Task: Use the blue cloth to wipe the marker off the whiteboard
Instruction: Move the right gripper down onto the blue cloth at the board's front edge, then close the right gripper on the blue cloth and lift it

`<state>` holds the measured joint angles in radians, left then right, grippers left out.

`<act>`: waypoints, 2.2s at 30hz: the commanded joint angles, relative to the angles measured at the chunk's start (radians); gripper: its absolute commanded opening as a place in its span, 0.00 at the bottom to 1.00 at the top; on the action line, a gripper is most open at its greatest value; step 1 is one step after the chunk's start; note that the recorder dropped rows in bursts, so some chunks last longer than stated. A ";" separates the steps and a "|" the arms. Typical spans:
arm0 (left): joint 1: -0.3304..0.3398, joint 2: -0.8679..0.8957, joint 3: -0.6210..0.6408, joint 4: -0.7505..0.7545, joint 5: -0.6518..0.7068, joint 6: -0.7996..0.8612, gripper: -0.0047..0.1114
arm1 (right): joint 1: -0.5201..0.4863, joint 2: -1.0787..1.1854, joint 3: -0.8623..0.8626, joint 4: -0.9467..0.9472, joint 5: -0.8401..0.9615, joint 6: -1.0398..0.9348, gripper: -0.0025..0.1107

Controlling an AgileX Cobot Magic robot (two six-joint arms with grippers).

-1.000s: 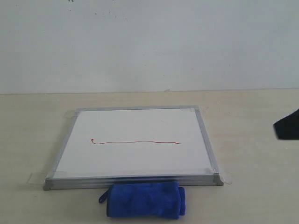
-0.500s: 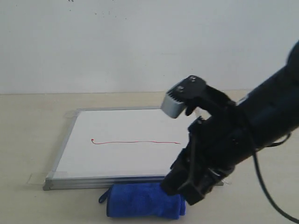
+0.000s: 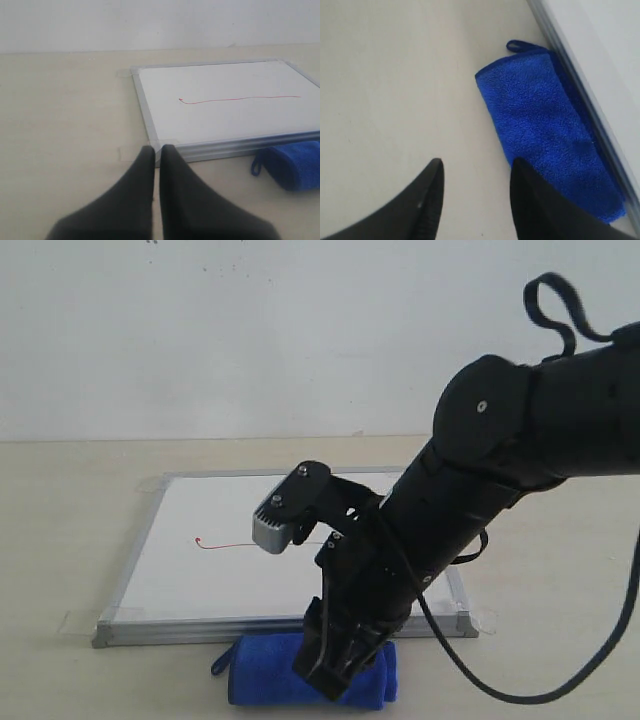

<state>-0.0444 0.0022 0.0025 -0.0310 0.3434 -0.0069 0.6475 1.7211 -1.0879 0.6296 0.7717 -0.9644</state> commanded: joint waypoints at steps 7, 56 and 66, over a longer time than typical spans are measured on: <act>0.000 -0.002 -0.002 -0.010 -0.006 0.001 0.07 | 0.003 0.096 -0.005 -0.008 -0.018 -0.315 0.38; 0.000 -0.002 -0.002 -0.010 -0.006 0.001 0.07 | 0.003 0.281 -0.005 0.042 -0.280 -0.454 0.57; 0.000 -0.002 -0.002 -0.010 -0.006 0.001 0.07 | 0.003 0.262 -0.012 0.045 -0.167 -0.366 0.02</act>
<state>-0.0444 0.0022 0.0025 -0.0310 0.3434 -0.0069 0.6475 1.9871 -1.1032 0.6758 0.5127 -1.3699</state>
